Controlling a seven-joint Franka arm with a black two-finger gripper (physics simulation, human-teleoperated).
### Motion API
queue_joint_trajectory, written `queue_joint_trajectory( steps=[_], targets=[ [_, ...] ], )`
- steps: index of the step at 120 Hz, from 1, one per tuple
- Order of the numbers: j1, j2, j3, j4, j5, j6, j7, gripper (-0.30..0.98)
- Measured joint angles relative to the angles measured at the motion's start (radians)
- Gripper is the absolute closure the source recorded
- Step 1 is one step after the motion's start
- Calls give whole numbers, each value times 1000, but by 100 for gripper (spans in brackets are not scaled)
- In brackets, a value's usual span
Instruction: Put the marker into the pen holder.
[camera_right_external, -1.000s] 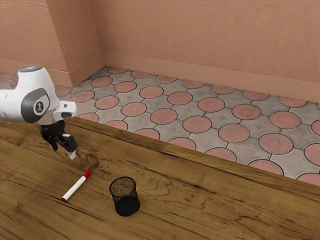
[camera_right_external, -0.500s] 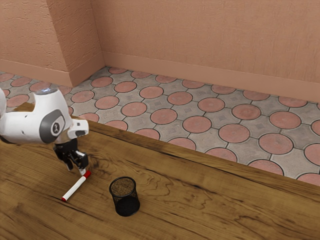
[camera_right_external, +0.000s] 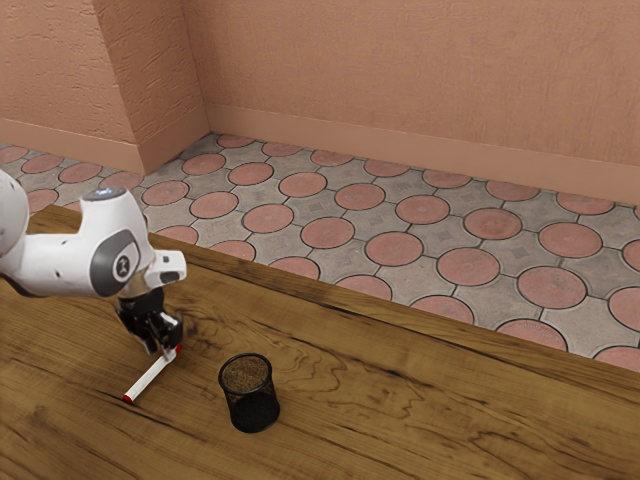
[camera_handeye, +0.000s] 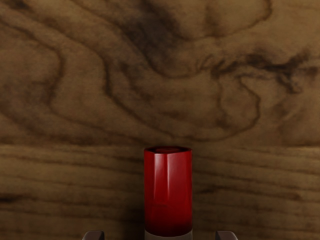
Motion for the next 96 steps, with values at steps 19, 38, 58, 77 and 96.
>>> queue_joint_trajectory(
  steps=[19, 38, 58, 77, 96],
  targets=[
    [-9, 15, 0, -1, -13, 1, -2, 52],
    [-7, 17, 0, 0, -18, 2, -5, 67],
    [-5, -3, 3, -1, -14, -10, -18, 74],
    [-35, -157, 3, 5, 3, -98, -32, 78],
    [-158, -301, -1, 11, 6, -160, -34, 79]
  ],
)
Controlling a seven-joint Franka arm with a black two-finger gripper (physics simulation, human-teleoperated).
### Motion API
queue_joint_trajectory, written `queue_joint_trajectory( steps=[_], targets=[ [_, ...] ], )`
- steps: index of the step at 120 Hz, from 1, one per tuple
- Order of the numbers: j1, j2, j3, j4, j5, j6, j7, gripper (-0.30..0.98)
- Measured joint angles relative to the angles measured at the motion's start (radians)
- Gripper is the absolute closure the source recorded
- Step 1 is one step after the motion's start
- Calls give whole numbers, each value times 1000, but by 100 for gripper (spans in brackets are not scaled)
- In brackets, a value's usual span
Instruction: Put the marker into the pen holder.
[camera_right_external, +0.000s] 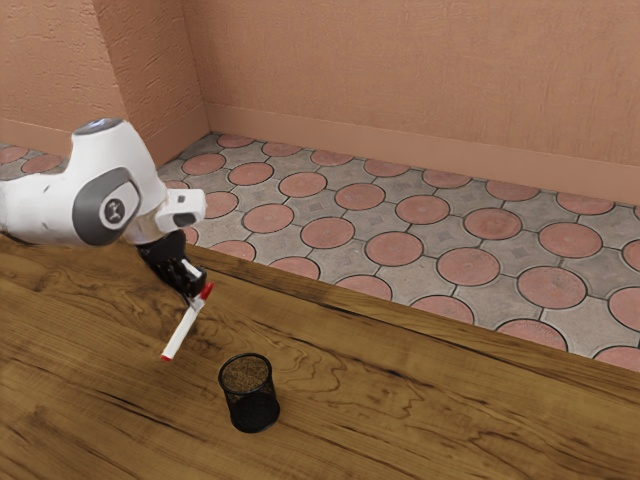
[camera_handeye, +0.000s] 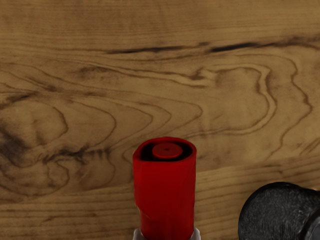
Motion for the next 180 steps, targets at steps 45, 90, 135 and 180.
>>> queue_joint_trajectory(
  steps=[45, 90, 135, 180],
  targets=[
    [-101, -79, -108, 3, -31, 38, 4, 79],
    [-98, 23, -150, 0, -52, 200, -6, 79],
    [-97, 12, -154, -106, -90, 227, -18, 79],
    [-22, -9, -125, 264, -29, -110, 6, 20]
  ],
)
